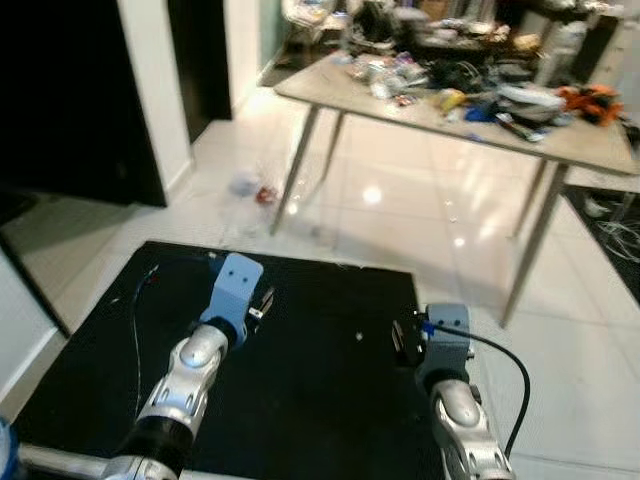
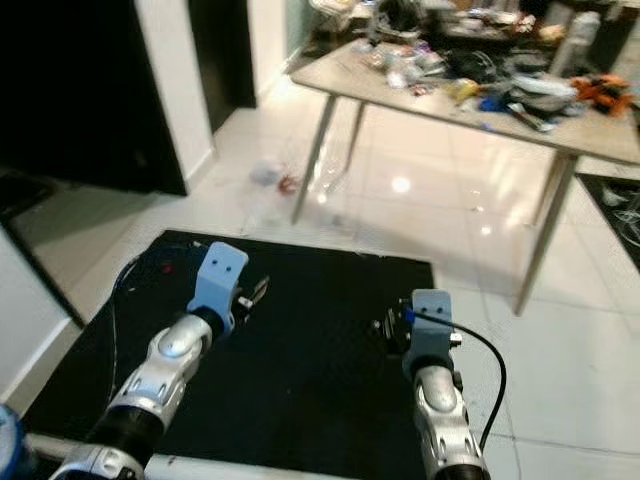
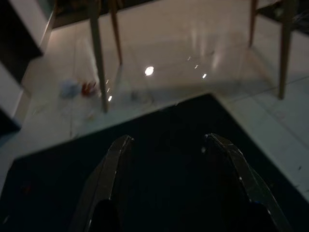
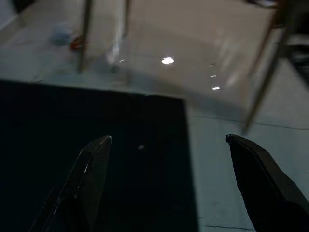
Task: Picking trash to rubbish bin
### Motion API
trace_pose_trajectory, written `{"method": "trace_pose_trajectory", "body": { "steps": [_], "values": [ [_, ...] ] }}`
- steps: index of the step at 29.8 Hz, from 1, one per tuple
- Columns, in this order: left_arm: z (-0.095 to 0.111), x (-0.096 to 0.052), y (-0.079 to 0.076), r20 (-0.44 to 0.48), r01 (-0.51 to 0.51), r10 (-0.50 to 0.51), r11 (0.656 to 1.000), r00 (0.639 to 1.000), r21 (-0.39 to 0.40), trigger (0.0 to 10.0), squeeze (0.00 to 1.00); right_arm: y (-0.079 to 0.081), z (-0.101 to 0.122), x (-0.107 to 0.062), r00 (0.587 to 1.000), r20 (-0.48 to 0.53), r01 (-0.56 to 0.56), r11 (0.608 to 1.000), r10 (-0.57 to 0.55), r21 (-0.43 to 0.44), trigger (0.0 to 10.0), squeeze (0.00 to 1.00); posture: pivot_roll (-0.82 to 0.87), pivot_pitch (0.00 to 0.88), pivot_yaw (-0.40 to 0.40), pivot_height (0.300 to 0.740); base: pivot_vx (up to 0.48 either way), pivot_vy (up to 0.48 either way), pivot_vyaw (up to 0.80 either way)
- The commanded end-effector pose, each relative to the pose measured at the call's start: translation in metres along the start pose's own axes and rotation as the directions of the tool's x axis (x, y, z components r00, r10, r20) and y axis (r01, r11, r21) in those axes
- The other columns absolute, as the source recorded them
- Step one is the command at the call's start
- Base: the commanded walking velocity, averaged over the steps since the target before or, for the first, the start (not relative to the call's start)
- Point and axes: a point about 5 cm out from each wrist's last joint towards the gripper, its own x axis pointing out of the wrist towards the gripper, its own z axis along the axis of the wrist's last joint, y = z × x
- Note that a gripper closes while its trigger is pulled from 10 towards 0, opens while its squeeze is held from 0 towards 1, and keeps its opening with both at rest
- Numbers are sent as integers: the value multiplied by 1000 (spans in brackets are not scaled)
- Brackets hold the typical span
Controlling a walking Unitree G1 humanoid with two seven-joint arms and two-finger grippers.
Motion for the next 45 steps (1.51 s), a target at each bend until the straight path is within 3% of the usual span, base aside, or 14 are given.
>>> {"method": "trace_pose_trajectory", "body": {
  "steps": [1,3,7,14,28,45],
  "values": [
    [-6,-4,-1,-13,-2,2,1000,1000,-4,10000,0,4,-7,-2,1000,-27,-13,1000,13,0,10000,0,-72,7,-19,740,0,0,-800],
    [-6,-4,-1,-12,-2,1,1000,1000,-5,10000,0,3,-7,-2,1000,-28,-13,1000,13,0,10000,0,-72,7,-19,740,0,0,-800],
    [1,-2,-3,11,-2,3,996,1000,-86,10000,0,3,-8,-3,1000,-26,-3,1000,3,0,10000,0,-77,5,-3,740,0,0,-800],
    [2,-1,-5,18,10,-8,998,1000,-63,10000,0,0,-6,-4,1000,-14,6,1000,-6,-1,10000,0,-88,19,0,740,0,0,-800],
    [4,-5,-8,48,26,-23,997,999,-77,10000,0,4,-9,-6,999,-33,-42,999,41,-31,10000,0,-90,37,-8,740,0,0,0],
    [7,-5,-7,62,27,-21,996,998,-90,10000,0,3,-6,-4,999,-23,-41,998,40,-46,10000,0,-93,47,-11,740,350,0,0]
  ]
}}
